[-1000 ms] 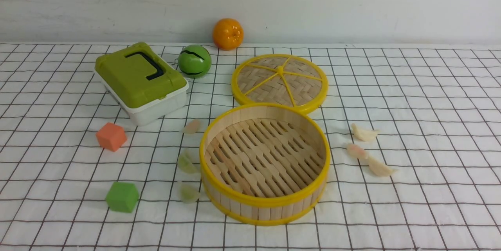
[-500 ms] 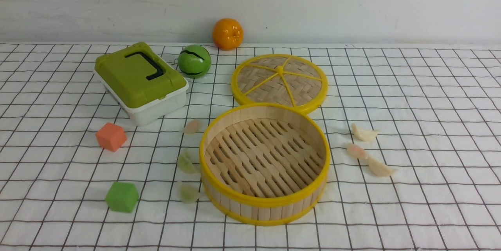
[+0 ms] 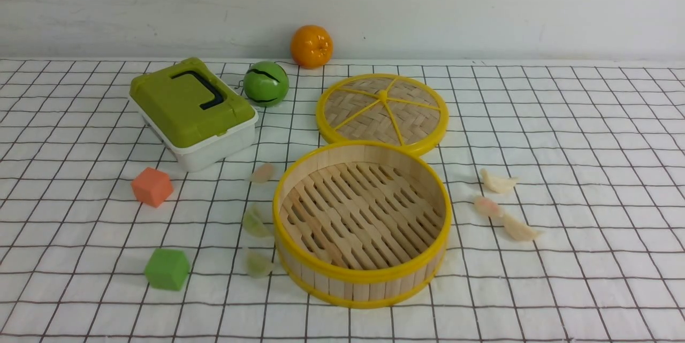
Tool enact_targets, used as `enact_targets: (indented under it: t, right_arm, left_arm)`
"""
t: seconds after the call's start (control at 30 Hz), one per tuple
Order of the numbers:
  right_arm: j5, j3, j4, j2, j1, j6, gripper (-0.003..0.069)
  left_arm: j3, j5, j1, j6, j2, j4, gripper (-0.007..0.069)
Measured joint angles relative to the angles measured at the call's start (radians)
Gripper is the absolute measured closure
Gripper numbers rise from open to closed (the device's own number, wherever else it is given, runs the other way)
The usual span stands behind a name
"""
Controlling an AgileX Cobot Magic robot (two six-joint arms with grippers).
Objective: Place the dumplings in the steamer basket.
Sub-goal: Use the left arm to grab a dumpling
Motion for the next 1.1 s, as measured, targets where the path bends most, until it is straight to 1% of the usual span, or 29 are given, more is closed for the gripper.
enact_targets:
  t: [0.03, 0.07, 0.1, 0.17, 0.2, 0.23, 0.27, 0.97, 1.1]
  right_arm:
    - [0.0, 0.0, 0.0, 0.0, 0.0, 0.0, 0.0436]
    - [0.0, 0.0, 0.0, 0.0, 0.0, 0.0, 0.0456]
    - [0.0, 0.0, 0.0, 0.0, 0.0, 0.0, 0.0505]
    - [0.0, 0.0, 0.0, 0.0, 0.0, 0.0, 0.0579]
    - [0.0, 0.0, 0.0, 0.0, 0.0, 0.0, 0.0638]
    - [0.0, 0.0, 0.0, 0.0, 0.0, 0.0, 0.0645]
    - [0.0, 0.0, 0.0, 0.0, 0.0, 0.0, 0.0673]
    - [0.0, 0.0, -0.001, 0.0, 0.0, 0.0, 0.0678]
    - [0.0, 0.0, -0.001, 0.0, 0.0, 0.0, 0.0676]
  left_arm:
    - [0.0, 0.0, 0.0, 0.0, 0.0, 0.0, 0.0396]
    - [0.0, 0.0, 0.0, 0.0, 0.0, 0.0, 0.0395]
    - [0.0, 0.0, 0.0, 0.0, 0.0, 0.0, 0.0393]
    - [0.0, 0.0, 0.0, 0.0, 0.0, 0.0, 0.039]
    - [0.0, 0.0, 0.0, 0.0, 0.0, 0.0, 0.0389]
    - [0.0, 0.0, 0.0, 0.0, 0.0, 0.0, 0.0388]
    - [0.0, 0.0, 0.0, 0.0, 0.0, 0.0, 0.0387]
    - [0.0, -0.001, 0.0, 0.0, 0.0, 0.0, 0.0385]
    - [0.0, -0.038, 0.0, 0.0, 0.0, 0.0, 0.0385]
